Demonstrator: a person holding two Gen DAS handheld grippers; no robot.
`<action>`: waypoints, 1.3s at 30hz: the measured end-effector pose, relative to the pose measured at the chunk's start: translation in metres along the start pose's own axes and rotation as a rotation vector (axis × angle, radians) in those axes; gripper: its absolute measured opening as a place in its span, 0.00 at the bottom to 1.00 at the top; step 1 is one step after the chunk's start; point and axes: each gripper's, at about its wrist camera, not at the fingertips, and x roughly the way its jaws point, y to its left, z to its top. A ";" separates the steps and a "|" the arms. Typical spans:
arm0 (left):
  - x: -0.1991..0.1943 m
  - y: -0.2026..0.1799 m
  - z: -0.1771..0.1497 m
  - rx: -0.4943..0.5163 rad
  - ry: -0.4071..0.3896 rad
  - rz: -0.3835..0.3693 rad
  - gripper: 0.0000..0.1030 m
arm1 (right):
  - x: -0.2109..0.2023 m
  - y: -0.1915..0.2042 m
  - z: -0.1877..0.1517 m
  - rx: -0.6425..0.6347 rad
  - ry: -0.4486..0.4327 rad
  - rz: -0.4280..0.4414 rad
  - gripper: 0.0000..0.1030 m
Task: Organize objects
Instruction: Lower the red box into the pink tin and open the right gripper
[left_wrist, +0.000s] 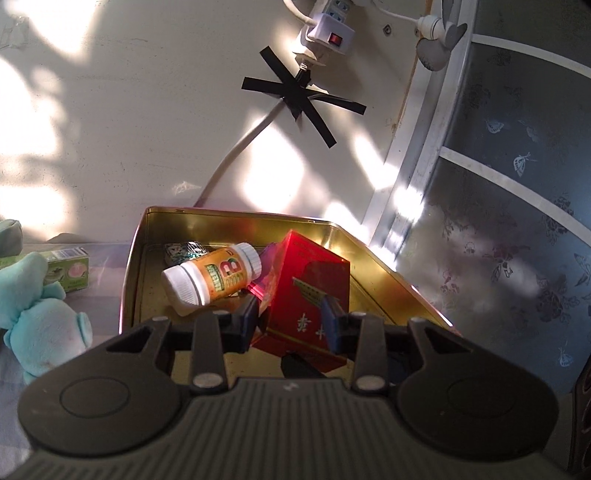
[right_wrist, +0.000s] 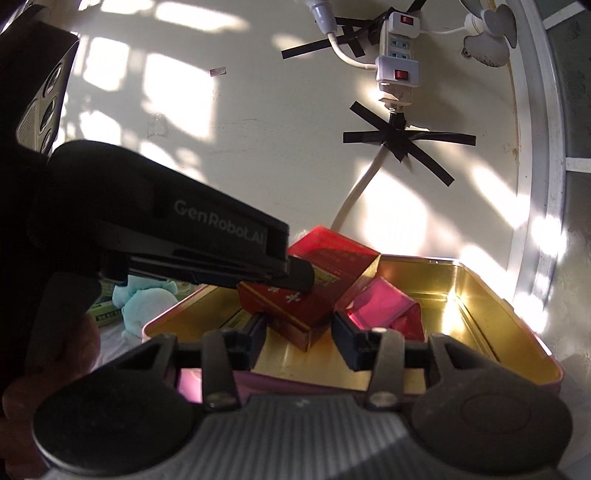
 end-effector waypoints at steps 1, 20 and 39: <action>0.004 -0.002 -0.001 0.011 0.007 0.004 0.38 | 0.003 -0.004 -0.002 0.018 0.003 -0.003 0.40; -0.032 0.013 -0.021 0.060 -0.045 0.269 0.47 | 0.010 -0.020 -0.017 0.073 -0.009 -0.120 0.56; -0.119 0.125 -0.073 -0.069 0.014 0.604 0.53 | 0.011 -0.013 -0.023 0.046 -0.031 -0.148 0.63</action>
